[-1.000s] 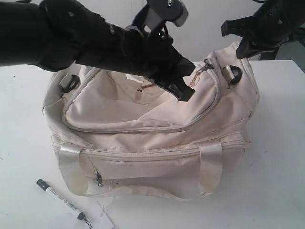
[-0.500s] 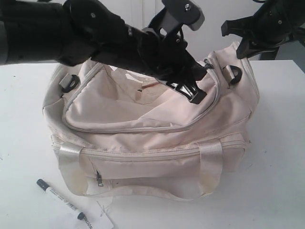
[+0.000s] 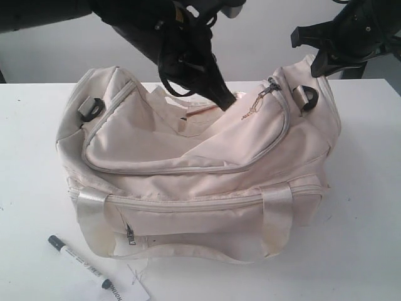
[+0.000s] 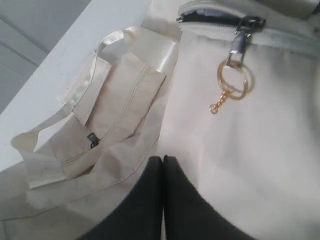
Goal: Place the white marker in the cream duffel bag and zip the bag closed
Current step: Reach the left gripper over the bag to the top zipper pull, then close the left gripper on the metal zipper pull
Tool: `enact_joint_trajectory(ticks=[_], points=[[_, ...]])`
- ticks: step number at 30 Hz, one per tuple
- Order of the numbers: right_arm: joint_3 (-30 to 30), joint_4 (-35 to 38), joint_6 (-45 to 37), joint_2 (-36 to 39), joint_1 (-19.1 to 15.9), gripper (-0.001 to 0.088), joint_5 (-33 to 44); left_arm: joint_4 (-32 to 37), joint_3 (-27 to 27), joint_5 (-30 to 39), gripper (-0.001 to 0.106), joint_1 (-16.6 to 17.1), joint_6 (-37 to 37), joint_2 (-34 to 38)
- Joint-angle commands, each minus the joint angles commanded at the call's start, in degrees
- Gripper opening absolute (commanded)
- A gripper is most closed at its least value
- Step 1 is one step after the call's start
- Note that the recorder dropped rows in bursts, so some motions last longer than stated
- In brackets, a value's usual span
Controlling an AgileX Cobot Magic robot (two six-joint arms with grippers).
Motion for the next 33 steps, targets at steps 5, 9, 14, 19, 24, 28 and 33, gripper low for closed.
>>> enact_joint_trajectory(ticks=[5,9,14,19,24,28,33], points=[[0.00,0.00,0.00,0.00,0.00,0.0000,0.00,-4.34,0.00,-3.10,0.000,0.00,-0.35,1.33],[0.00,0.00,0.00,0.00,0.00,0.0000,0.00,-5.97,0.00,-3.35,0.000,-0.09,-0.35,2.56],[0.00,0.00,0.00,0.00,0.00,0.0000,0.00,-6.35,0.00,-3.45,0.026,-0.09,0.46,3.39],[0.00,0.00,0.00,0.00,0.00,0.0000,0.00,-9.87,0.00,-3.45,0.052,-0.09,6.46,3.39],[0.00,0.00,0.00,0.00,0.00,0.0000,0.00,-20.48,0.11,-3.47,0.053,-0.09,19.47,3.39],[0.00,0.00,0.00,0.00,0.00,0.0000,0.00,-20.81,0.11,-5.09,0.053,-0.09,22.23,5.14],[0.00,0.00,0.00,0.00,0.00,0.0000,0.00,-18.93,0.11,-9.20,0.053,0.02,22.64,7.09]])
